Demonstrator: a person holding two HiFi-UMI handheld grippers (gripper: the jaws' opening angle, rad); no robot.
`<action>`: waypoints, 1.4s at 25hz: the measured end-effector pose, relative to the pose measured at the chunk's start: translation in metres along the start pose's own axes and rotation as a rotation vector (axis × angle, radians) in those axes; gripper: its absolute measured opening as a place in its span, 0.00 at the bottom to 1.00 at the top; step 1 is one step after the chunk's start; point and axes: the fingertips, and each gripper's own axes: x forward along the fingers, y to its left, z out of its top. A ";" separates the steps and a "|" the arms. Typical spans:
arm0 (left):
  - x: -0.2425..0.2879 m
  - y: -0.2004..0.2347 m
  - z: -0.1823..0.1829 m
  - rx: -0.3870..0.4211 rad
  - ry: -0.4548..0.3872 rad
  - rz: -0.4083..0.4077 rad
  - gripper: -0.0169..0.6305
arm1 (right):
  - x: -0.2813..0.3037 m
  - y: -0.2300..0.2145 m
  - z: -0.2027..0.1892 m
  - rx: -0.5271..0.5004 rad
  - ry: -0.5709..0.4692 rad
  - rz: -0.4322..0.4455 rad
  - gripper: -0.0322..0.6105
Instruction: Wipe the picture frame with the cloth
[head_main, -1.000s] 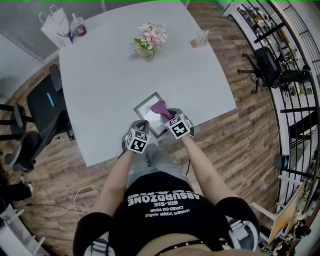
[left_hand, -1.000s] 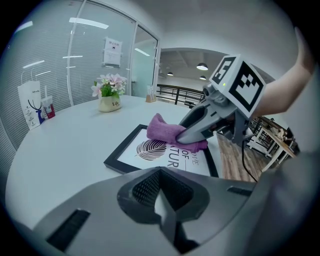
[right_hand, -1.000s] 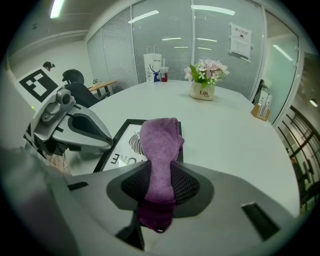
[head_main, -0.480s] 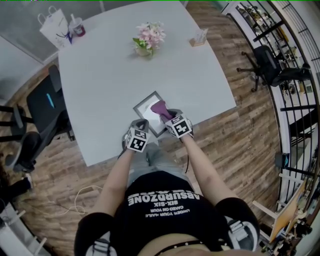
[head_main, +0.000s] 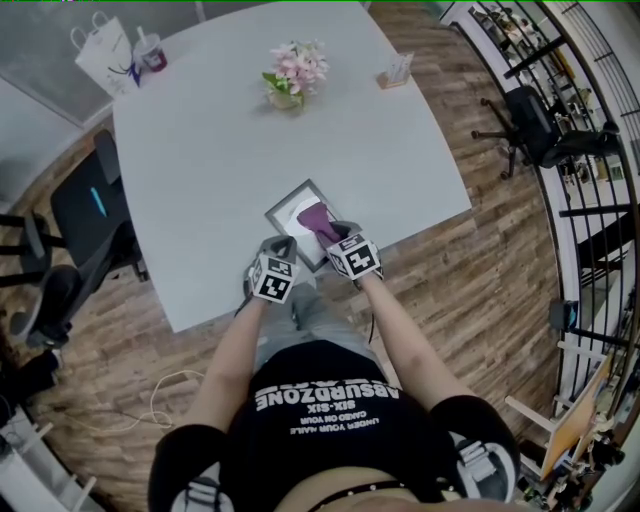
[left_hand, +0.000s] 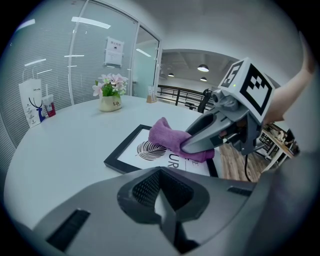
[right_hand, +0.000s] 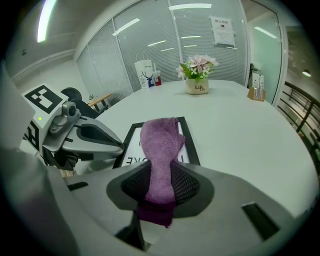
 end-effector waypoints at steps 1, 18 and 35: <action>0.000 0.000 0.000 0.002 -0.004 0.000 0.05 | 0.000 0.003 -0.001 0.001 -0.001 0.003 0.24; -0.001 -0.001 0.000 -0.007 -0.002 0.004 0.05 | 0.002 0.055 -0.010 0.100 -0.029 0.136 0.24; -0.001 0.000 0.000 -0.004 -0.004 -0.003 0.05 | -0.015 0.064 -0.025 0.028 -0.040 0.150 0.25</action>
